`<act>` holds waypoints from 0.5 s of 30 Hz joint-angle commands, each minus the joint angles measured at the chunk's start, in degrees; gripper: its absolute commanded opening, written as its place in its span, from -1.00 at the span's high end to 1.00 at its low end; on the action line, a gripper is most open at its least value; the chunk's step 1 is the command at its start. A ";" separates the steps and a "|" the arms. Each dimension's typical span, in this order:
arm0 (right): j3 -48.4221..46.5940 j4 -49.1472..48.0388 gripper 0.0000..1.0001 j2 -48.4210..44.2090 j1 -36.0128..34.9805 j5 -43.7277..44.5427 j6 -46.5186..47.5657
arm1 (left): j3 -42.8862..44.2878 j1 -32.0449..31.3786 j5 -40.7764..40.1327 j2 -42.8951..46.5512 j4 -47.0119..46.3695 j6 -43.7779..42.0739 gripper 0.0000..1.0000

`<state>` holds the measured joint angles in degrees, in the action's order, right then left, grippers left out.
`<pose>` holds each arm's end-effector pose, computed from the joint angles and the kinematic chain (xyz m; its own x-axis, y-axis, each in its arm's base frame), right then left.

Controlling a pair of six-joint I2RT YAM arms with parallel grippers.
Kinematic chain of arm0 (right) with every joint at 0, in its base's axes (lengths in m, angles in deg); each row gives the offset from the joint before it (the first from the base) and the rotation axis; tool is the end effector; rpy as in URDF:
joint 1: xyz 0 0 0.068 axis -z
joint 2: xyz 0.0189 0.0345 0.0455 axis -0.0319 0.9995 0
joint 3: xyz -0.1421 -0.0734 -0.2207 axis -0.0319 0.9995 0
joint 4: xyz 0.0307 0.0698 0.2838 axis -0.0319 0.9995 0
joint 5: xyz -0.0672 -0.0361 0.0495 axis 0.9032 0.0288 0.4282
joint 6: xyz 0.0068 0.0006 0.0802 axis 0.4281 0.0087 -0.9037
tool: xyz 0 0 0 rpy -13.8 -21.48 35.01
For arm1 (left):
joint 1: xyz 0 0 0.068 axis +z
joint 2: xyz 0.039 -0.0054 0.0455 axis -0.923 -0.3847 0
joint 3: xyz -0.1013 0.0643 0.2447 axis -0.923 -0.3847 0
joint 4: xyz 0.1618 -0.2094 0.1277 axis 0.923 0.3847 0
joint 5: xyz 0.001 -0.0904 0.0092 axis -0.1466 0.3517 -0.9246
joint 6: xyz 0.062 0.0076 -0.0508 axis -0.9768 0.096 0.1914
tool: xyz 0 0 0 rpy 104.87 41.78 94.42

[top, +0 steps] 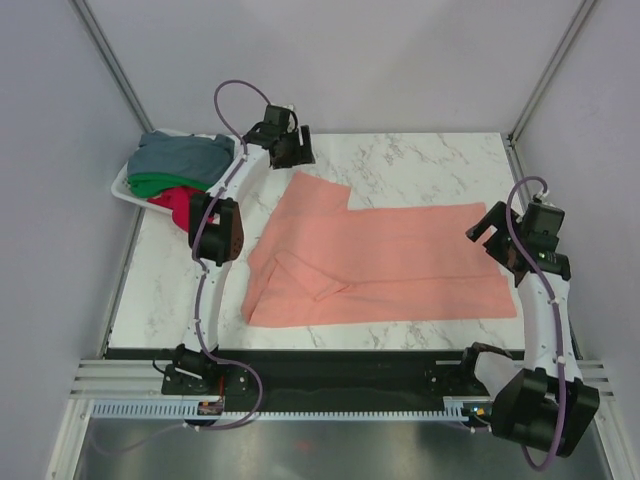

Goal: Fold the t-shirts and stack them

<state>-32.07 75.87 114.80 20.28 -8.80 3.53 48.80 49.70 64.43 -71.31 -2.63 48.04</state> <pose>0.2594 -0.0750 0.2427 -0.4860 0.6362 -0.5992 0.4770 0.7676 0.4280 0.5807 -0.1908 0.2087 -0.7259 -0.1335 -0.6747 0.1129 0.9446 -0.3083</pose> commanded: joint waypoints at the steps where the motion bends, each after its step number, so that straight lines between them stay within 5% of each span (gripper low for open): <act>1: 0.79 0.31 -0.96 -5.32 -3.68 1.43 1.52 | 3.76 4.22 7.28 -3.75 1.58 -3.62 -0.59; 15: 3.70 2.68 -0.96 -9.63 -18.11 8.73 -1.65 | 3.76 5.02 15.02 -11.40 -1.41 -6.87 -0.67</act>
<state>-28.77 77.44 106.71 2.78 -3.29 2.81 50.73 55.39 75.66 -80.05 -3.52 43.27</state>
